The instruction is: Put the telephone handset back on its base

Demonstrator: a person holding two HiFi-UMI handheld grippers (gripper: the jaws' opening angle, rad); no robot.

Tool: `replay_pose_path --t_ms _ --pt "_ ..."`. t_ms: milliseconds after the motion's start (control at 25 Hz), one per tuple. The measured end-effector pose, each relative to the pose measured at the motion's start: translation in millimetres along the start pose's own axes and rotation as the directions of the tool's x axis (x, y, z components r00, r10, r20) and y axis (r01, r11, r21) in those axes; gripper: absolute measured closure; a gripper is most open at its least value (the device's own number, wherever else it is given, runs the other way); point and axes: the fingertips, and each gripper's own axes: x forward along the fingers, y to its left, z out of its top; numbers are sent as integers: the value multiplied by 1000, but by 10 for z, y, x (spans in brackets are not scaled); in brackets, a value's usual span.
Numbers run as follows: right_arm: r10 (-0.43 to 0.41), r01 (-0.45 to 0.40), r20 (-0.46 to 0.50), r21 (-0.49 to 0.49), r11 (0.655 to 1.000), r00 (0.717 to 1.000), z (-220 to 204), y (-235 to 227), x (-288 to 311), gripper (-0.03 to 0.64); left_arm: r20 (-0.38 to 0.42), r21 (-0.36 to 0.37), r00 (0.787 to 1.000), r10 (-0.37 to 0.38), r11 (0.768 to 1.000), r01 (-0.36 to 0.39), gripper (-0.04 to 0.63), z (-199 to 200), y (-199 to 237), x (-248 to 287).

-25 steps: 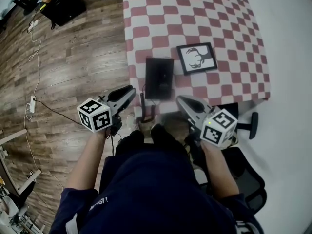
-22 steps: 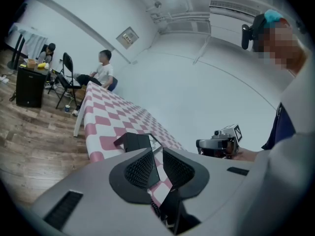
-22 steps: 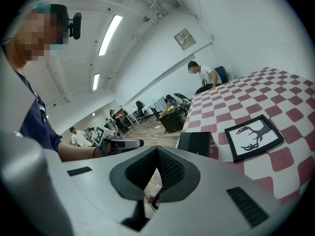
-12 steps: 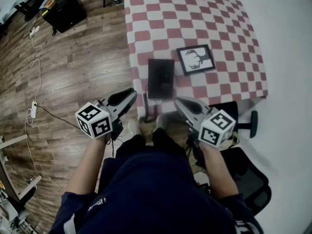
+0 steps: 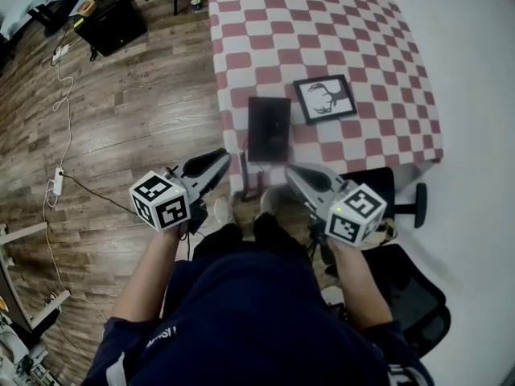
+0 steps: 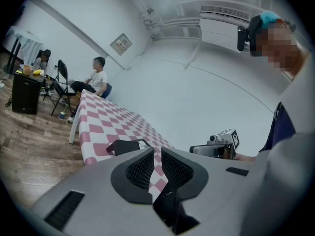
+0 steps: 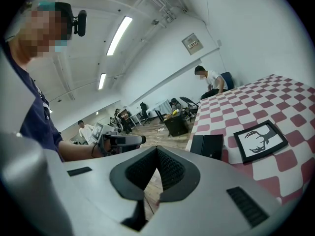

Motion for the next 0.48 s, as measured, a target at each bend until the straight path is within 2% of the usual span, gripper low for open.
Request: replay_pose_path --t_ms 480 --pt "11 -11 10 -8 1000 1000 56 0 -1 604 12 2 1000 -7 1000 7 529 65 -53 40"
